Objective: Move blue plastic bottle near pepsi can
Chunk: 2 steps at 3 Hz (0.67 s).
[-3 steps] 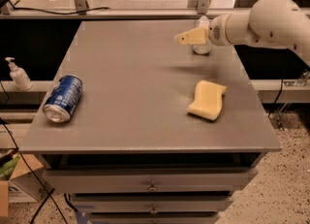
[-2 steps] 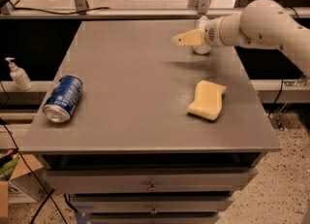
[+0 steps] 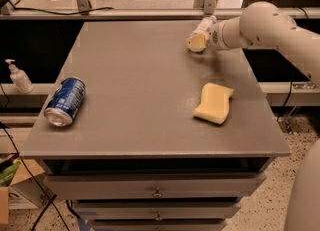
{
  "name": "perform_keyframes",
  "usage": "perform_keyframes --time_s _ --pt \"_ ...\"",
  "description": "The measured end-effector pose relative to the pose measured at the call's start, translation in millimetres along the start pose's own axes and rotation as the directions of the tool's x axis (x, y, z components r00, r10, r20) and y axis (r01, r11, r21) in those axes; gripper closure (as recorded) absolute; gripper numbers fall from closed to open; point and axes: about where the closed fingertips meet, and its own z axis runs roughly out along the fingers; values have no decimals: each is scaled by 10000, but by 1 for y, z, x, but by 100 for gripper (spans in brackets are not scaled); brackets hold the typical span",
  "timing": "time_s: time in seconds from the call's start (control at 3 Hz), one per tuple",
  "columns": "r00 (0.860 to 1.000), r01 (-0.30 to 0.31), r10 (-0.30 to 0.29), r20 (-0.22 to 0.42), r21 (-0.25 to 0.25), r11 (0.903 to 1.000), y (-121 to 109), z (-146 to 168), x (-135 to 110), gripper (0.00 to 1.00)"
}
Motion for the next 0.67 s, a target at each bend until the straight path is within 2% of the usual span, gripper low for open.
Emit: perform_keyframes --time_s 0.33,0.67 --pt "9999 32 -27 -124 391 9992 -14 -7 4 64" --pt "9992 377 -369 -160 481 9981 -17 -18 3 88"
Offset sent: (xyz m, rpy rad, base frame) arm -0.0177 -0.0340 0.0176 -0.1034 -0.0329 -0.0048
